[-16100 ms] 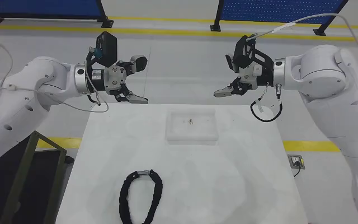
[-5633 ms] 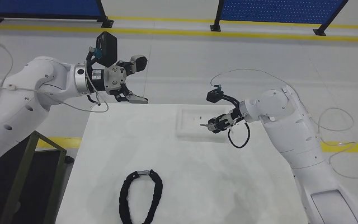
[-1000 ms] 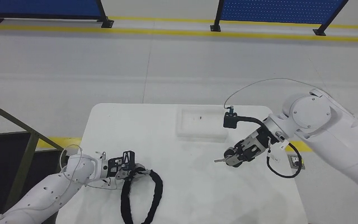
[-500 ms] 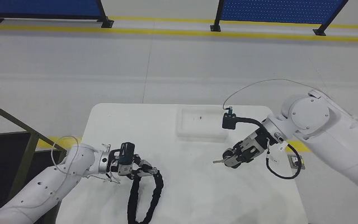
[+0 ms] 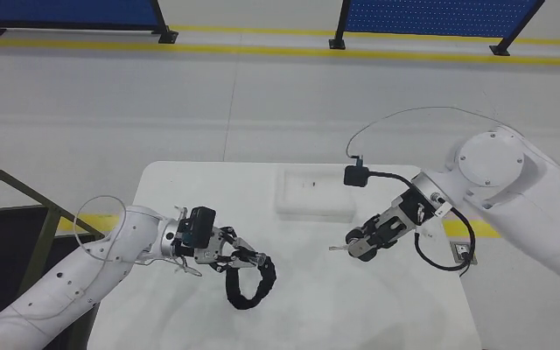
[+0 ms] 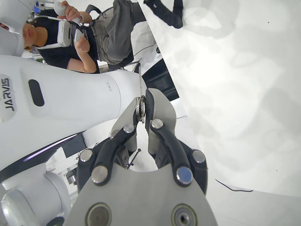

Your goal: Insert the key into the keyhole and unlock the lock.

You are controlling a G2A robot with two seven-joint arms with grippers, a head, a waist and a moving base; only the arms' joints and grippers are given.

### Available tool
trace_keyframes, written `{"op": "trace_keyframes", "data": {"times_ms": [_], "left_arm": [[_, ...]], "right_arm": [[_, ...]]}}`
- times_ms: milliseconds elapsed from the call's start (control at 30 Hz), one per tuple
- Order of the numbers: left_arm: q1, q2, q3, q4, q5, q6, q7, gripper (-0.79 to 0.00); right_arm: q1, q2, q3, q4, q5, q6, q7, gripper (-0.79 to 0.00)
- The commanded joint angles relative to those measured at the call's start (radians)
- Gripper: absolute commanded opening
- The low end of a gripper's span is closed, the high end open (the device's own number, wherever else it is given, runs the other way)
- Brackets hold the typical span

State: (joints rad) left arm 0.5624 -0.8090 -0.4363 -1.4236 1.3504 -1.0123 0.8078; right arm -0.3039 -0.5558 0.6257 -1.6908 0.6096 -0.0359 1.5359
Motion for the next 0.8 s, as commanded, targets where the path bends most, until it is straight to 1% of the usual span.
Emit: {"op": "trace_keyframes", "data": {"times_ms": [0,100,167,267,767], "left_arm": [[-0.011,-0.002,0.007,-0.016,-0.04,0.0,0.0,-0.785],[-0.035,-0.007,0.021,-0.022,-0.074,0.0,0.0,-0.785],[-0.051,-0.015,0.039,-0.033,-0.097,0.0,0.0,-0.785],[-0.075,-0.028,0.064,-0.023,-0.136,0.0,0.0,-0.785],[-0.075,-0.028,0.064,-0.023,-0.136,0.0,0.0,-0.785]], "right_arm": [[0.011,-0.006,-0.018,0.048,0.02,-0.004,0.0,-0.785],[0.03,-0.014,-0.045,0.097,0.046,-0.003,0.0,-0.785],[0.033,-0.016,-0.051,0.102,0.056,0.0,0.0,-0.785],[0.033,-0.016,-0.051,0.102,0.056,0.0,0.0,-0.785],[0.033,-0.016,-0.051,0.102,0.056,0.0,0.0,-0.785]]}}
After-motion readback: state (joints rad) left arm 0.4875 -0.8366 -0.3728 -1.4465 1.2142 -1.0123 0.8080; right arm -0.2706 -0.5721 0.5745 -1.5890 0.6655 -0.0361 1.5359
